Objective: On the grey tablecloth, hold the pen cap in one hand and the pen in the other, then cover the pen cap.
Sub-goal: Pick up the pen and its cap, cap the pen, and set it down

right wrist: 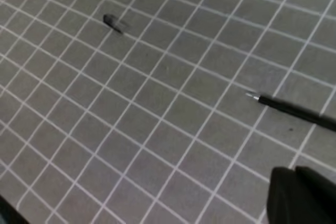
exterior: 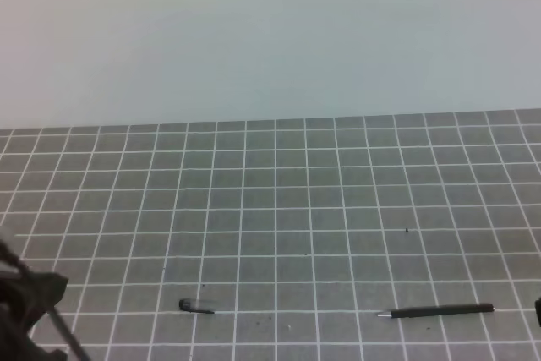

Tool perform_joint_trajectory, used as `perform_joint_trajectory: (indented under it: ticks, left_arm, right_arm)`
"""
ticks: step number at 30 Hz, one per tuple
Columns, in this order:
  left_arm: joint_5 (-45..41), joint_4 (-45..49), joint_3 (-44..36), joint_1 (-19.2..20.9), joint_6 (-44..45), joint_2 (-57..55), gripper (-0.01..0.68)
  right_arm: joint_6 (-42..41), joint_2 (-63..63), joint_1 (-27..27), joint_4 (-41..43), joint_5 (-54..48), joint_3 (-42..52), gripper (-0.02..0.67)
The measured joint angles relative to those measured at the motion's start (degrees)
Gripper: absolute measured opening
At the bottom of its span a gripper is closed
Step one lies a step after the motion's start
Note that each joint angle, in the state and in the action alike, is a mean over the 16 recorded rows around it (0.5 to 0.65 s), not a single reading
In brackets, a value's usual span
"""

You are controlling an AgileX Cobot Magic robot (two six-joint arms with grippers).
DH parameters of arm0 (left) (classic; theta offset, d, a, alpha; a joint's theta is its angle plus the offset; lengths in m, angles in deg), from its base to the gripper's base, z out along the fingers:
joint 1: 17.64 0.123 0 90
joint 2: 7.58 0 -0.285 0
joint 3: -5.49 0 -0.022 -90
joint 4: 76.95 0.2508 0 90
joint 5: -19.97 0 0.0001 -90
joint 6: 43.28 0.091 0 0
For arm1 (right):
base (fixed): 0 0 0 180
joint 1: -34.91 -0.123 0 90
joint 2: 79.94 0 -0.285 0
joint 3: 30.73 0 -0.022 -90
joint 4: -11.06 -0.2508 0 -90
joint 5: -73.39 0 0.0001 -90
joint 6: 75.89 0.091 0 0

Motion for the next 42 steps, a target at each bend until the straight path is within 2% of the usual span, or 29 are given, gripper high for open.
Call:
perform_joint_trajectory:
  ticks: [9,19,24,29,36,42]
  left_arm:
    - [-2.2,8.0,4.7,-3.7,2.5,-11.6,-0.004]
    - [-5.9,20.1,11.4,-13.7,5.4,-27.6,-0.004]
    - [-9.2,25.1,15.2,-17.3,10.0,-35.3,-0.004]
    - [-10.3,25.9,18.1,-18.7,17.1,-41.1,-0.004]
    - [-6.7,22.8,19.7,-18.9,25.6,-46.0,0.005]
    - [-1.9,19.8,19.7,-18.9,26.2,-48.7,0.085]
  right_arm:
    - [-1.3,7.6,-0.1,-2.0,-4.7,-1.5,0.008]
    - [-3.0,8.4,-0.1,-5.1,-4.8,-1.6,0.008]
    - [-3.1,8.4,-0.1,-5.4,-5.2,-1.6,0.008]
    - [-3.1,8.4,-0.1,-5.4,-6.0,-1.6,0.008]
    - [-3.1,8.4,-0.1,-5.4,-7.6,-1.6,0.008]
    - [-3.1,8.5,-0.1,-5.4,-8.7,-1.6,0.008]
